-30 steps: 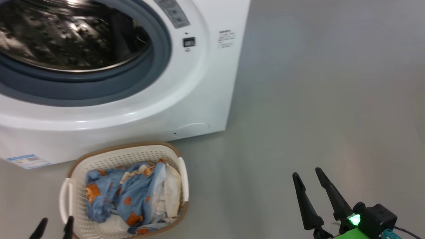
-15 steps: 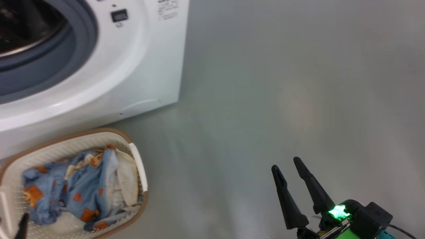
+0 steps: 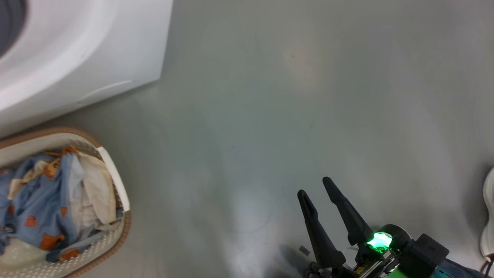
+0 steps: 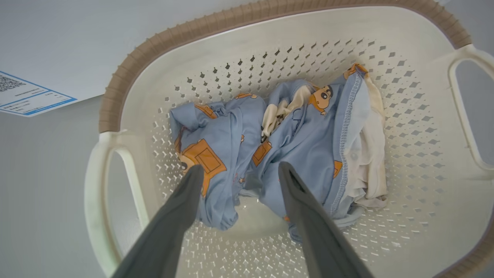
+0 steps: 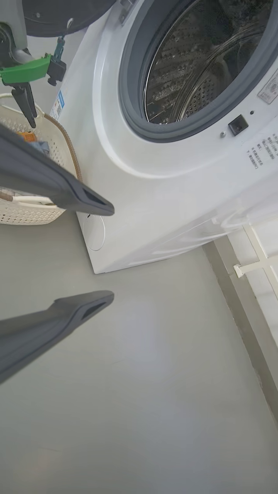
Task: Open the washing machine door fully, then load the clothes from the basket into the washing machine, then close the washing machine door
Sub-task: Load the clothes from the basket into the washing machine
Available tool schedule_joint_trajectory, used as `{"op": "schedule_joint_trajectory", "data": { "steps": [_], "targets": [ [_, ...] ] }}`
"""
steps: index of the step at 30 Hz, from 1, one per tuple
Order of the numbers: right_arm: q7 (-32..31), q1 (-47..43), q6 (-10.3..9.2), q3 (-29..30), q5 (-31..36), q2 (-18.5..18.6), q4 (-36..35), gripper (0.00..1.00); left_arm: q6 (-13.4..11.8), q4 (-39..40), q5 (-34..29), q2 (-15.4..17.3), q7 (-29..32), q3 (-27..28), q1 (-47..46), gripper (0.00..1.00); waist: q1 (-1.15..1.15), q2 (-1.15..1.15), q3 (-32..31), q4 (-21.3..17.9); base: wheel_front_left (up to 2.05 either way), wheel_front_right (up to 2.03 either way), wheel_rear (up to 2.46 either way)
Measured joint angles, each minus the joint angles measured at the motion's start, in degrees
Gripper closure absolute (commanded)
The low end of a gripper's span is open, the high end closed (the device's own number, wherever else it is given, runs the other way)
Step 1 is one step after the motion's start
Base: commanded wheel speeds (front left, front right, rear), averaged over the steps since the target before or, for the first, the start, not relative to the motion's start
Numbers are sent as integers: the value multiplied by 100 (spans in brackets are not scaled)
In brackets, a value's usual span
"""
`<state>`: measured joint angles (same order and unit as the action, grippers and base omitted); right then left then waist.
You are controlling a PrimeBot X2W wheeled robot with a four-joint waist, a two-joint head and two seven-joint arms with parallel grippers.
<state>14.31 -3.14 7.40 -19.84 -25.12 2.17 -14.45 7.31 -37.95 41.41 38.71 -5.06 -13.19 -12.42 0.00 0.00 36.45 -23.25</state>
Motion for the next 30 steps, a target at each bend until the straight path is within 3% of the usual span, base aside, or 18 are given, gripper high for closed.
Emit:
{"op": "schedule_joint_trajectory", "data": {
  "steps": [4,14,30],
  "targets": [
    [1,55,0,-80,-37,0,-21,0,-47,-350,-115,123,99,-51,-308,0,0,0,270,-122,0,0,0],
    [0,214,0,-369,-282,-8,-114,0,-433,-947,-468,372,101,-174,-795,0,0,0,721,-411,0,0,0],
    [0,215,0,-715,-643,-11,-264,0,-766,-1206,-656,833,156,-236,-810,0,0,0,1016,-856,0,0,0]
  ]
}}
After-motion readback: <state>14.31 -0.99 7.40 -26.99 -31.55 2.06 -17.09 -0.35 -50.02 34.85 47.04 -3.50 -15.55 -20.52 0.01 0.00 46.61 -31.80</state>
